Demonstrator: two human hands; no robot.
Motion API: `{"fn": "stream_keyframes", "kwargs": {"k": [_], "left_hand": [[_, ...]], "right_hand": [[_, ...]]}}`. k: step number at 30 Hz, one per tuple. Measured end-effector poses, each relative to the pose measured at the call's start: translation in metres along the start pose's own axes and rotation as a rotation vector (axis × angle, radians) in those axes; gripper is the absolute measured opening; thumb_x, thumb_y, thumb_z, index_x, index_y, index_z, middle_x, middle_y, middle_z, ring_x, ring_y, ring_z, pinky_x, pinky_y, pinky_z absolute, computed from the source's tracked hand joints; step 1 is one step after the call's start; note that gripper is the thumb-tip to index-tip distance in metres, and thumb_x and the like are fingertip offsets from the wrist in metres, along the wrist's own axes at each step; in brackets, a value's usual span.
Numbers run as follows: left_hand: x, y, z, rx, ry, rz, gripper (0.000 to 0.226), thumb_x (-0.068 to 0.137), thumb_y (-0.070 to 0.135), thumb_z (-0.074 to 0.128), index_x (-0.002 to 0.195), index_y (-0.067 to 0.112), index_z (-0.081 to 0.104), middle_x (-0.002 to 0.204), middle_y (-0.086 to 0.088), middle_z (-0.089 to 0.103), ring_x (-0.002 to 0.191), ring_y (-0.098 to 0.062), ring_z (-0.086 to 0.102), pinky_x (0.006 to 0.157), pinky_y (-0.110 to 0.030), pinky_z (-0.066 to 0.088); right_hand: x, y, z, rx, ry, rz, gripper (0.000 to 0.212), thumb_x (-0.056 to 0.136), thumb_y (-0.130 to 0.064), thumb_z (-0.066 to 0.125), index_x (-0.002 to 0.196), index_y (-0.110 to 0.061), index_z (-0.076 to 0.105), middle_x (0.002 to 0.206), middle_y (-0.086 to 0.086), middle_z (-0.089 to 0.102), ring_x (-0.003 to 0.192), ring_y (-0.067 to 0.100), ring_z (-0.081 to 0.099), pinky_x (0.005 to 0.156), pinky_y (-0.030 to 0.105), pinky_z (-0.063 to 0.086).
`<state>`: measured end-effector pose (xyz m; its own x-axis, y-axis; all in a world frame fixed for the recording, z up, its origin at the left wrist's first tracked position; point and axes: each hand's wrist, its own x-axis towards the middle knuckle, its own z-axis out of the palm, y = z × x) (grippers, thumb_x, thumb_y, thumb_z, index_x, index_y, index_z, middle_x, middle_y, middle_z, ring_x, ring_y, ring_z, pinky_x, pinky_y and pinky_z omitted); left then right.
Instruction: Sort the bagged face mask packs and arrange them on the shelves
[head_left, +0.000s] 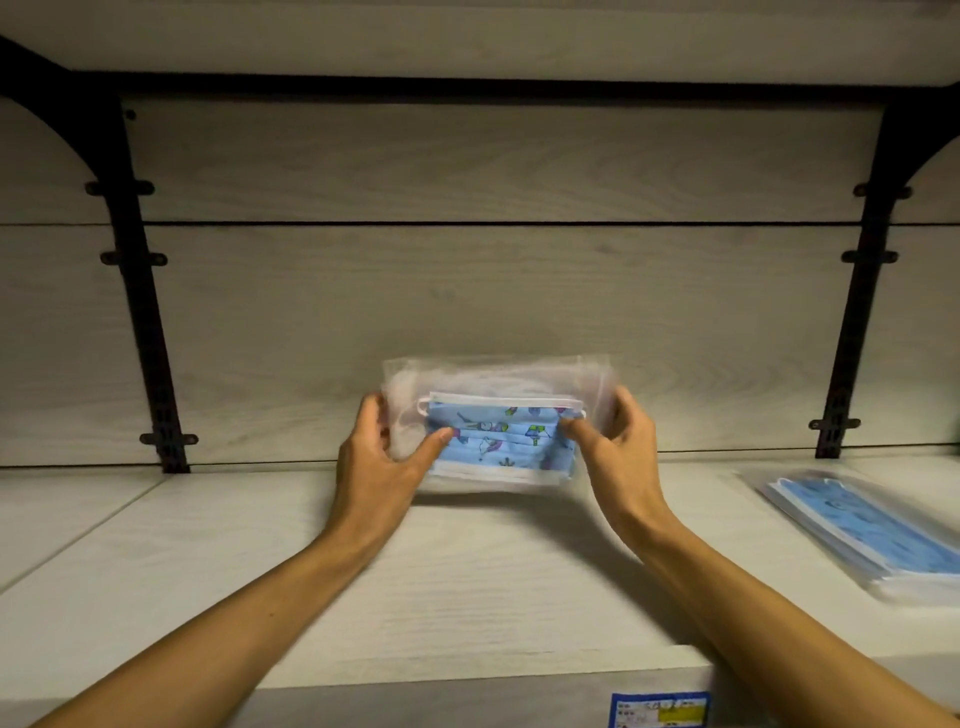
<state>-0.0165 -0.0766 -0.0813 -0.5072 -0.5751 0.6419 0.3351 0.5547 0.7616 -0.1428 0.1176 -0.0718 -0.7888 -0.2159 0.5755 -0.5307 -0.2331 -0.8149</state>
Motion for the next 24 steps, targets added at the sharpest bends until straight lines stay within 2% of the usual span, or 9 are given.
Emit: {"fn": "stream_keyframes", "kwargs": {"k": [4, 8, 11, 14, 17, 19, 21, 22, 24], "left_hand": [[-0.009, -0.006, 0.003, -0.063, -0.232, -0.178, 0.048, 0.089, 0.034, 0.075, 0.128, 0.028, 0.05, 0.122, 0.014, 0.069, 0.113, -0.006, 0.066, 0.099, -0.031, 0.052], [-0.007, -0.007, 0.003, -0.099, -0.282, -0.247, 0.049, 0.091, 0.007, 0.07, 0.13, 0.024, 0.045, 0.122, 0.005, 0.068, 0.112, -0.012, 0.067, 0.084, -0.016, 0.053], [-0.006, -0.003, 0.001, -0.049, -0.242, -0.167, 0.054, 0.083, -0.011, 0.07, 0.118, 0.024, 0.048, 0.117, -0.001, 0.069, 0.11, -0.024, 0.068, 0.089, -0.028, 0.057], [-0.002, 0.001, -0.001, -0.018, -0.123, -0.053, 0.055, 0.078, -0.01, 0.077, 0.12, 0.013, 0.051, 0.117, -0.006, 0.069, 0.109, -0.028, 0.068, 0.095, -0.043, 0.055], [-0.001, 0.002, 0.0, -0.027, -0.135, -0.105, 0.062, 0.075, -0.012, 0.078, 0.126, 0.008, 0.049, 0.122, -0.009, 0.067, 0.111, -0.025, 0.067, 0.094, -0.041, 0.056], [-0.005, 0.001, 0.001, -0.04, -0.221, -0.217, 0.06, 0.077, -0.019, 0.072, 0.127, 0.0, 0.044, 0.128, -0.012, 0.063, 0.105, -0.012, 0.067, 0.084, -0.027, 0.059], [-0.006, -0.001, 0.001, -0.009, -0.262, -0.241, 0.057, 0.078, -0.022, 0.067, 0.126, -0.004, 0.042, 0.127, -0.007, 0.061, 0.089, 0.012, 0.065, 0.066, -0.009, 0.053], [-0.006, -0.003, 0.002, 0.005, -0.266, -0.244, 0.057, 0.079, -0.023, 0.067, 0.126, -0.004, 0.042, 0.123, -0.002, 0.061, 0.085, 0.017, 0.063, 0.06, -0.006, 0.05], [-0.005, -0.006, 0.003, 0.036, -0.257, -0.242, 0.056, 0.078, -0.02, 0.069, 0.125, -0.001, 0.043, 0.115, 0.003, 0.061, 0.085, 0.012, 0.062, 0.055, -0.005, 0.048]], "right_hand": [[-0.003, 0.003, 0.003, 0.005, -0.106, 0.14, 0.032, 0.078, 0.005, 0.068, 0.105, -0.013, 0.061, 0.096, 0.007, 0.073, 0.086, 0.02, 0.068, 0.073, 0.028, 0.057], [-0.003, 0.003, 0.004, 0.016, -0.11, 0.187, 0.029, 0.08, 0.007, 0.066, 0.104, -0.008, 0.063, 0.092, 0.01, 0.074, 0.08, 0.018, 0.067, 0.072, 0.033, 0.057], [-0.001, 0.002, 0.0, 0.011, -0.059, 0.104, 0.023, 0.08, 0.006, 0.068, 0.093, -0.012, 0.063, 0.076, -0.007, 0.071, 0.072, 0.01, 0.063, 0.065, 0.024, 0.053], [0.001, -0.001, -0.002, 0.006, -0.005, -0.005, 0.016, 0.081, -0.004, 0.071, 0.087, -0.014, 0.06, 0.071, -0.017, 0.064, 0.065, 0.002, 0.055, 0.062, 0.015, 0.047], [0.002, -0.001, -0.002, -0.021, -0.046, 0.052, 0.03, 0.067, -0.018, 0.067, 0.092, -0.004, 0.056, 0.08, 0.002, 0.061, 0.071, 0.012, 0.052, 0.064, 0.021, 0.046], [0.002, 0.001, -0.001, -0.05, -0.102, 0.158, 0.046, 0.057, -0.016, 0.064, 0.102, -0.007, 0.06, 0.096, 0.009, 0.071, 0.085, 0.021, 0.064, 0.076, 0.033, 0.053], [0.002, 0.004, -0.001, -0.082, -0.126, 0.197, 0.054, 0.054, -0.016, 0.063, 0.107, -0.009, 0.063, 0.101, 0.008, 0.073, 0.092, 0.023, 0.068, 0.081, 0.04, 0.056], [0.003, 0.006, -0.001, -0.079, -0.127, 0.203, 0.053, 0.054, -0.015, 0.063, 0.107, -0.009, 0.064, 0.1, 0.008, 0.074, 0.09, 0.022, 0.069, 0.079, 0.038, 0.057], [0.005, 0.009, -0.001, -0.065, -0.121, 0.21, 0.041, 0.062, -0.01, 0.067, 0.103, -0.008, 0.067, 0.096, 0.006, 0.075, 0.085, 0.018, 0.069, 0.072, 0.03, 0.056]]}}
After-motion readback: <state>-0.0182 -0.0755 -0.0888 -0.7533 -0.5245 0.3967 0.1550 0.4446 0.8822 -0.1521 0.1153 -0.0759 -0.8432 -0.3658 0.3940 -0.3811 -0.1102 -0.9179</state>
